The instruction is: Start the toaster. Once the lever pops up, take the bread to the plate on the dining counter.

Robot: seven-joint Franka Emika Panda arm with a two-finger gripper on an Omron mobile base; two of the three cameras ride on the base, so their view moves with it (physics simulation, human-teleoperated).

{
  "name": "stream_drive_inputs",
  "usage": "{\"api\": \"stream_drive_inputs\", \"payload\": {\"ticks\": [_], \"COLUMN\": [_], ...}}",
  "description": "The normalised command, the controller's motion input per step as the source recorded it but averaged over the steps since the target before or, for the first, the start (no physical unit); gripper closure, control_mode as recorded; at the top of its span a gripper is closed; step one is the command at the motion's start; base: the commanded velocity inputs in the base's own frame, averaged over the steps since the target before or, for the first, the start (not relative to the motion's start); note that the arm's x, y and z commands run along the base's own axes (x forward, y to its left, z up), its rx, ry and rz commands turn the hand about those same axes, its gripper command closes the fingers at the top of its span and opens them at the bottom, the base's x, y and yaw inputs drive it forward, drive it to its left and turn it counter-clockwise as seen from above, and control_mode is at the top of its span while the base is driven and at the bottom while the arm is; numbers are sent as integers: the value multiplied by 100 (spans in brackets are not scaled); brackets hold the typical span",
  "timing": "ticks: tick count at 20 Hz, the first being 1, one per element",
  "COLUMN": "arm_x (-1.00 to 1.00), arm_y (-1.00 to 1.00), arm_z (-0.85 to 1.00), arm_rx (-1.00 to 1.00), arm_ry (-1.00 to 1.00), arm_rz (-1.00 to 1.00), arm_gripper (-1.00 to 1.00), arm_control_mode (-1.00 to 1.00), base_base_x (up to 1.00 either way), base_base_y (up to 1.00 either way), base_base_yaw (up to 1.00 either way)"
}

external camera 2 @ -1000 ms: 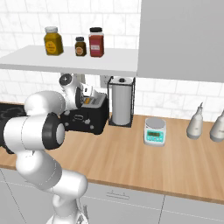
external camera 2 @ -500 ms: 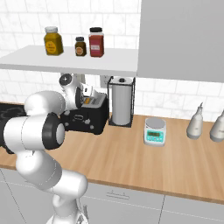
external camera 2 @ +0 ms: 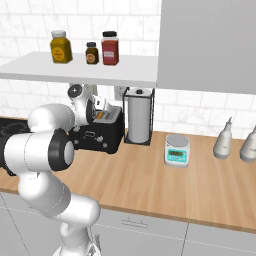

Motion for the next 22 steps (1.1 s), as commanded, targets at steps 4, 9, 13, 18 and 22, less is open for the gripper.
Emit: {"api": "stream_drive_inputs", "payload": {"ticks": [4, 9, 13, 18, 22], "arm_x": [0, 0, 0, 0, 0], "arm_y": [0, 0, 0, 0, 0], "arm_z": [0, 0, 0, 0, 0], "arm_rx": [0, 0, 0, 0, 0], "arm_ry": [0, 0, 0, 0, 0], "arm_rz": [0, 0, 0, 0, 0], "arm_gripper": [-100, -100, -100, -100, -100], "arm_control_mode": [-100, -100, -100, -100, -100], "base_base_x": [0, 0, 0, 0, 0], "base_base_y": [0, 0, 0, 0, 0], "base_base_yaw": [0, 0, 0, 0, 0]}}
